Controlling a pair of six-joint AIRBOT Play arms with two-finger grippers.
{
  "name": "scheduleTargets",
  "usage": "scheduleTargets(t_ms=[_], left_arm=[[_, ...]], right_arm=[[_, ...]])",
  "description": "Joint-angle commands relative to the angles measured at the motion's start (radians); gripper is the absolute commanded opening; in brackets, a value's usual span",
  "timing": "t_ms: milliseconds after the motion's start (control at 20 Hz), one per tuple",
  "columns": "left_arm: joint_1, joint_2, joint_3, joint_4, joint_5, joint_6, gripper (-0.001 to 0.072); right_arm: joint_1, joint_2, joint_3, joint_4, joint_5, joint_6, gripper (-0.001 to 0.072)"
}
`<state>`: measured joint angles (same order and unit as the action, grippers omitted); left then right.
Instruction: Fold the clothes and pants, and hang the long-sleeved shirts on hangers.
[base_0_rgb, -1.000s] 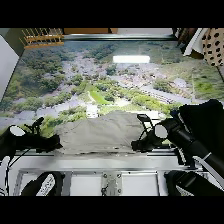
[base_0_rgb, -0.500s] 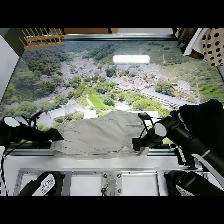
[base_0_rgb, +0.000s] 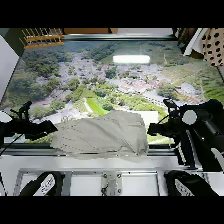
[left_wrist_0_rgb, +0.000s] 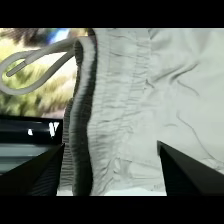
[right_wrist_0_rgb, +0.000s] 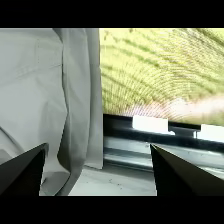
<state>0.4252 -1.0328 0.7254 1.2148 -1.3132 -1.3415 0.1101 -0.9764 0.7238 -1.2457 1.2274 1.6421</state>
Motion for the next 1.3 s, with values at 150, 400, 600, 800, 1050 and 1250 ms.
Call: scheduleTargets(t_ms=[150, 400, 600, 800, 1050, 1250], left_arm=[[0.0, -0.228, -0.069, -0.217, 0.182, 0.109, 0.0619], [0.0, -0.323, -0.068, -0.232, 0.196, 0.111, 0.0618], [0.0, -0.322, -0.065, -0.251, 0.2, 0.111, 0.007], [-0.016, -0.322, -0.04, -0.301, 0.225, 0.13, 0.0014], [-0.155, -0.322, 0.126, -0.286, 0.29, 0.133, 0.0014], [-0.184, -0.322, 0.254, -0.224, 0.322, 0.13, 0.0072]], right_arm=[[-0.074, -0.222, -0.051, 0.217, -0.153, -0.259, 0.0711], [-0.029, -0.378, -0.051, 0.365, -0.177, -0.338, 0.0711], [0.03, -0.401, -0.045, 0.38, -0.257, -0.337, 0.043], [0.011, -0.4, 0.056, 0.366, -0.304, -0.333, 0.0005], [0.008, -0.4, 0.179, 0.361, -0.352, -0.318, 0.0005], [0.006, -0.4, 0.18, 0.303, -0.366, -0.303, 0.0006]])
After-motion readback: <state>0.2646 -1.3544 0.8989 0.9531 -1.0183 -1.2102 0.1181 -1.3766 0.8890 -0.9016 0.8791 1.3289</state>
